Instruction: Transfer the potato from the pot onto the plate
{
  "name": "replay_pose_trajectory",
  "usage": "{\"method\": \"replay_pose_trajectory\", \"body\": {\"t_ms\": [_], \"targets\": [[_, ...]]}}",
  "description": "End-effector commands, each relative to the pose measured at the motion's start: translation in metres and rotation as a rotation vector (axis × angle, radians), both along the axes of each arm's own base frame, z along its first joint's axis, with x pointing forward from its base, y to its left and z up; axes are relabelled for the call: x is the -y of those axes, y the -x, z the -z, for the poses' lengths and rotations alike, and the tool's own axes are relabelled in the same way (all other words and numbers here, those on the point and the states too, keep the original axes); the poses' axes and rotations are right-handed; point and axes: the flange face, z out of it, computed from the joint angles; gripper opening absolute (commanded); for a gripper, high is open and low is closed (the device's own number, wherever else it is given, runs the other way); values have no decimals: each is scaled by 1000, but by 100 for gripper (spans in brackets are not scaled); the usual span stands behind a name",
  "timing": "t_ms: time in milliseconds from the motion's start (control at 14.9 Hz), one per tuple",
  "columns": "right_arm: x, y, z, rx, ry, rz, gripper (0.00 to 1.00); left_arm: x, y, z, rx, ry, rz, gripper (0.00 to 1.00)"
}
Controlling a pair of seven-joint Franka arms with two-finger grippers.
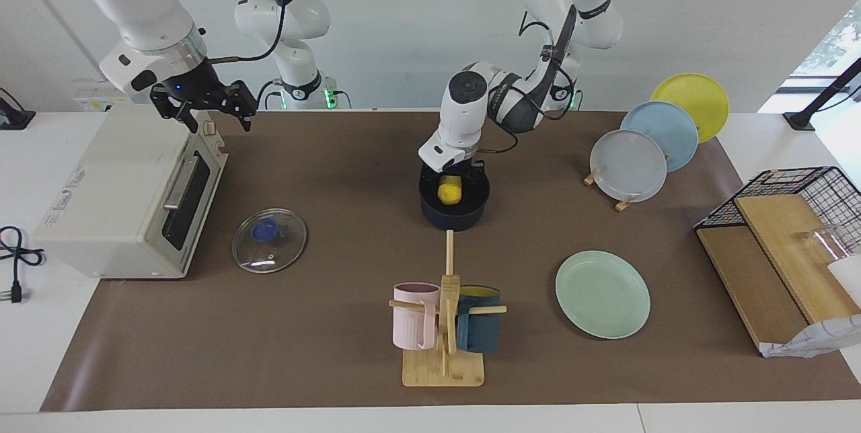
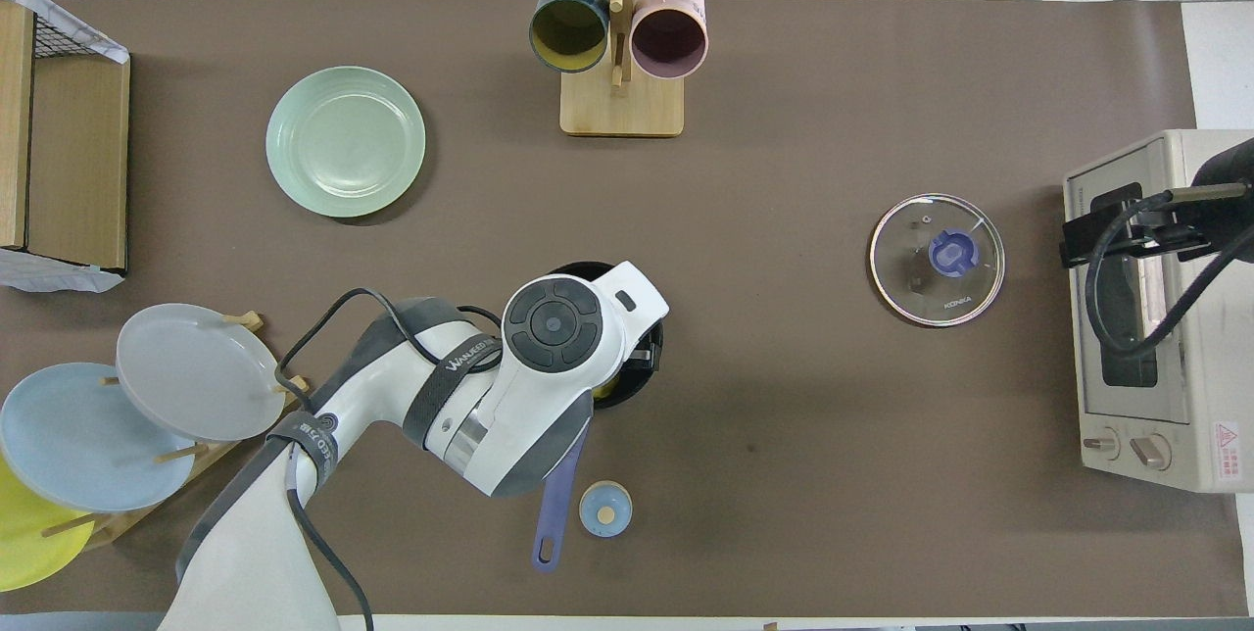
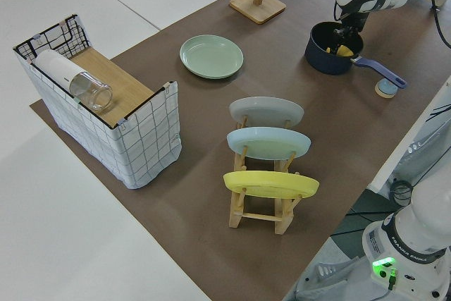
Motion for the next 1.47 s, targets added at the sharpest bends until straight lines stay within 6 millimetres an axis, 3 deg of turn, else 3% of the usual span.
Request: {"method": "replay_pose_trajectory", "body": {"t_ms": [0,335,536,603,938,1138,1272,1339,1406], "targets": [[-2,8,-8,7,2,19,100,-2,2,2,-6,1,-16,58],[12,3,-8,26,32,36,100,-3,0,0,-10,-2,-22,0],[15,5,-8,18,21,46,100,-4,-2,-12,-14,-6,-26,0],[14,5,-8,18,18,44,100,-5,-4,-24,-18,-9,-26,0],[14,7,-7,5,11,45,100,-32,-45,-127,-25,-13,-77,0],[12,7,-5,-8,11,39,100,-75,-93,-190,4,16,-117,0],[10,6,-4,-8,11,33,100,-116,-135,-200,32,35,-147,0],[9,6,-3,-13,11,31,100,-139,-154,-196,56,43,-155,0],[10,7,-4,-13,11,34,100,-173,-176,-195,100,63,-152,0]]}}
